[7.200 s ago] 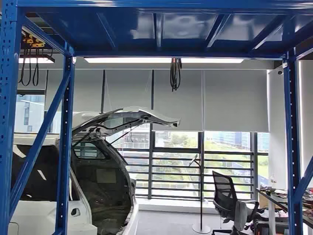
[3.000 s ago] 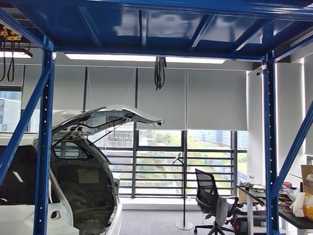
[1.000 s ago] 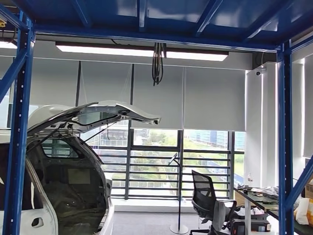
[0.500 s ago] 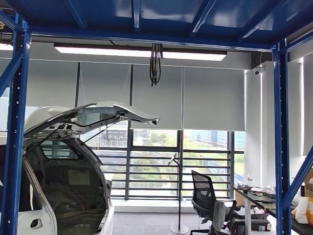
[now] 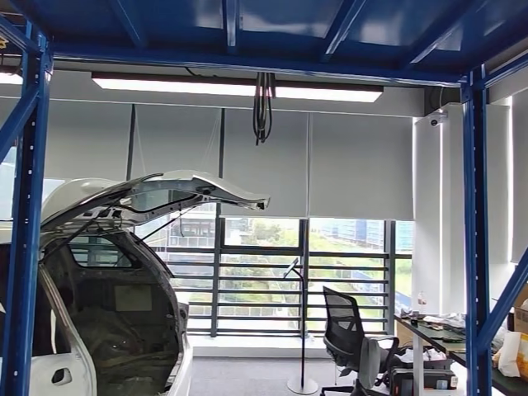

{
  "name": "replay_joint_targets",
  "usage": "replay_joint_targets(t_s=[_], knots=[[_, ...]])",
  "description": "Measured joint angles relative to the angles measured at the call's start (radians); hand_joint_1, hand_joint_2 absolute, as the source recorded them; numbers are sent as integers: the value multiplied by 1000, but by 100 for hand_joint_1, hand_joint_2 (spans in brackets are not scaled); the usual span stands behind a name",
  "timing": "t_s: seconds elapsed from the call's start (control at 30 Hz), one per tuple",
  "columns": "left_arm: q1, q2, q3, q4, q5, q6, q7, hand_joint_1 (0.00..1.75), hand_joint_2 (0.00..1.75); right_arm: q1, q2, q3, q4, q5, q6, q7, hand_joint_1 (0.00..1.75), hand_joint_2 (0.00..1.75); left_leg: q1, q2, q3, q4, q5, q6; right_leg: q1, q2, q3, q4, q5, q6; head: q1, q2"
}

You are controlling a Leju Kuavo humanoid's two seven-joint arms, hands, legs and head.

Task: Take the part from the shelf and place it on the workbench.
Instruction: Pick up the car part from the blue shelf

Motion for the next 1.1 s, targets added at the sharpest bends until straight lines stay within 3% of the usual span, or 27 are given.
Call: replay_joint_targets(t_s=[0.17,0.73,1.1], knots=[[-1,0,-10,0,0,-3,-2,0,0,-10,25,-9,53,68,-11,37,0,175,0,0,0,0,0,0,0,0,0,0,0,0,0,0],[-3,0,-29,0,0,-13,-9,0,0,-50,75,-47,157,92,-7,40,0,175,0,0,0,0,0,0,0,0,0,0,0,0,0,0],[-9,0,-62,0,0,-19,-9,0,0,-134,124,-88,244,183,-23,62,0,175,0,0,0,0,0,0,0,0,0,0,0,0,0,0]])
